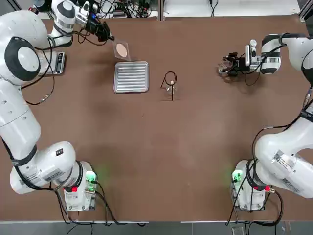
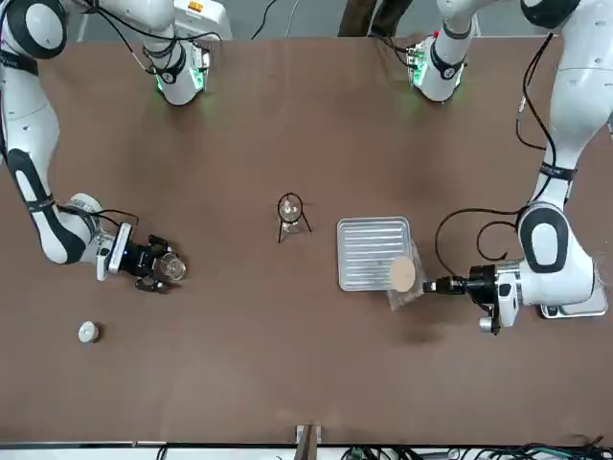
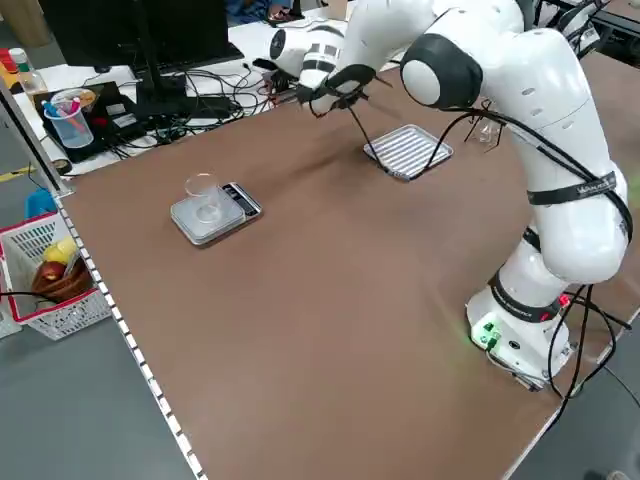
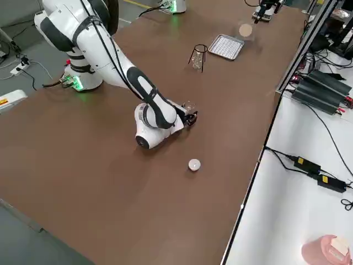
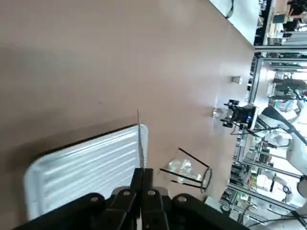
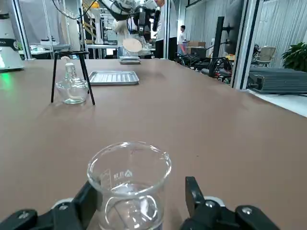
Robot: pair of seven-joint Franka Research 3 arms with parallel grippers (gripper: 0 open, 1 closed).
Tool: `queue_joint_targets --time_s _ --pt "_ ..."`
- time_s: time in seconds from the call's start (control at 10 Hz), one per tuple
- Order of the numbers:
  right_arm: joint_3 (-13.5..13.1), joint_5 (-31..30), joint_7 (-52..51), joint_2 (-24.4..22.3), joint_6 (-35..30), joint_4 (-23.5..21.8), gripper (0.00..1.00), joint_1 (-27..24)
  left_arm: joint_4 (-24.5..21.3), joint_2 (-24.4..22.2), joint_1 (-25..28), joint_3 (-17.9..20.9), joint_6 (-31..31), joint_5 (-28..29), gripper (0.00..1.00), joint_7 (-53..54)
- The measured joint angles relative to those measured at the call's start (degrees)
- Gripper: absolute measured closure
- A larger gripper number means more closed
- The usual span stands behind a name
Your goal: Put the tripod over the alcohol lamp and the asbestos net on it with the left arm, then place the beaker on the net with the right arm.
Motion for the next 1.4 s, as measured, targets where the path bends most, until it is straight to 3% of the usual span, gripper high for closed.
queue_joint_targets --time_s 0.6,1.0,1.4 --pt "0.0 0.0 0.0 0.0 0.0 0.0 0.2 0.0 -0.7 -0.1 -2.2 -11.5 -0.1 -5.3 0.98 -0.4" --pt "0.0 0.0 0.0 0.0 0.0 0.0 0.2 0.0 -3.5 0.3 -4.0 -13.0 -0.1 -11.1 0.98 6.8" --pt "0.0 0.0 0.0 0.0 0.0 0.0 0.2 0.0 -11.0 1.7 -6.5 -13.4 0.6 -14.0 0.98 16.9"
